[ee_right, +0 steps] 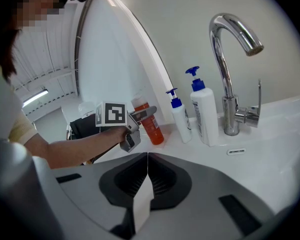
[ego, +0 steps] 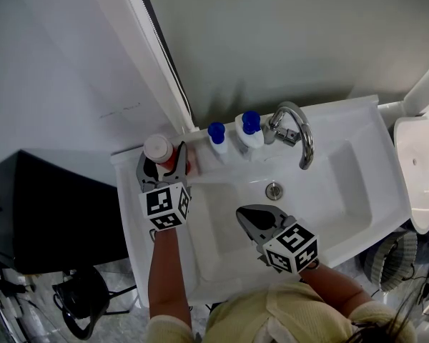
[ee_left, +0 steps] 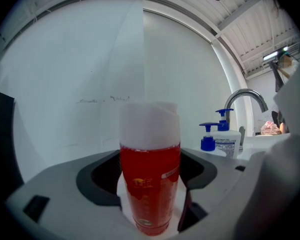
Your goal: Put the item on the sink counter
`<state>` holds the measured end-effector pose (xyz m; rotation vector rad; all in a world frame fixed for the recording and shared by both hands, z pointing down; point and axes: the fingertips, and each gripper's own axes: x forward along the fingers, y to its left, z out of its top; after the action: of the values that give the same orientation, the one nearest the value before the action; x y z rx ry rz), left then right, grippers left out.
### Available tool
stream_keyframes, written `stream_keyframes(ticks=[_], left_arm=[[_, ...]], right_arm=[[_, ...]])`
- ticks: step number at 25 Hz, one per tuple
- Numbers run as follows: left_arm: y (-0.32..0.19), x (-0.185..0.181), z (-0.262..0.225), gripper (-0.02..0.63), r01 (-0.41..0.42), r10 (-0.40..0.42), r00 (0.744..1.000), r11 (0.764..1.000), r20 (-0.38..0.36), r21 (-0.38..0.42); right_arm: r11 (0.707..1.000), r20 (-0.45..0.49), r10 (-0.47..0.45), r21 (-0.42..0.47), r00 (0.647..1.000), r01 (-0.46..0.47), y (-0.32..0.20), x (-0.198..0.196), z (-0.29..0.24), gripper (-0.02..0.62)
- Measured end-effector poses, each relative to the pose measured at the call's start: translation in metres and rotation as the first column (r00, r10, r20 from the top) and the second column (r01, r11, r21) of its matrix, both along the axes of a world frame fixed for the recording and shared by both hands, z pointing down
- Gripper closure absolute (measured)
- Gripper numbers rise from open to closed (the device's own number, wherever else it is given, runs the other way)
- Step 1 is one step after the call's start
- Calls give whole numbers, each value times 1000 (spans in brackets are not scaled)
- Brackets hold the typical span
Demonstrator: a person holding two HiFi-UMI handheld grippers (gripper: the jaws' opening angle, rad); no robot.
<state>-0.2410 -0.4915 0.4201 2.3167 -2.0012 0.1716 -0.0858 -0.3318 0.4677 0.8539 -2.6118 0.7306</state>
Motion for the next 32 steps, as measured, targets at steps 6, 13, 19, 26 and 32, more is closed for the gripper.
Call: stream_keyframes(ticks=[6,13,19,26,32], left_arm=[[10,0,-3,259,-2,2,1000,1000,-28,1],[25,2,-3,259,-12,12,999,1000,-44,-7],[42,-2,-4,259,-10,9,999,1000,-50,-11],[67,2,-17,261,-46,45,996,999,-78,-3],[92,13,-28,261,-102,101,992,995,-78,-4]], right_arm=[[1000,-3,-7,22,1000,7,6,-1,-6,572],[999,-8,-13,43,1000,13,15,-3,-11,572],[999,-11,-11,52,1000,12,23,-3,-14,572],[998,-9,-6,62,1000,7,31,-3,-16,572],[997,-11,-6,70,1000,7,37,-4,-19,572]])
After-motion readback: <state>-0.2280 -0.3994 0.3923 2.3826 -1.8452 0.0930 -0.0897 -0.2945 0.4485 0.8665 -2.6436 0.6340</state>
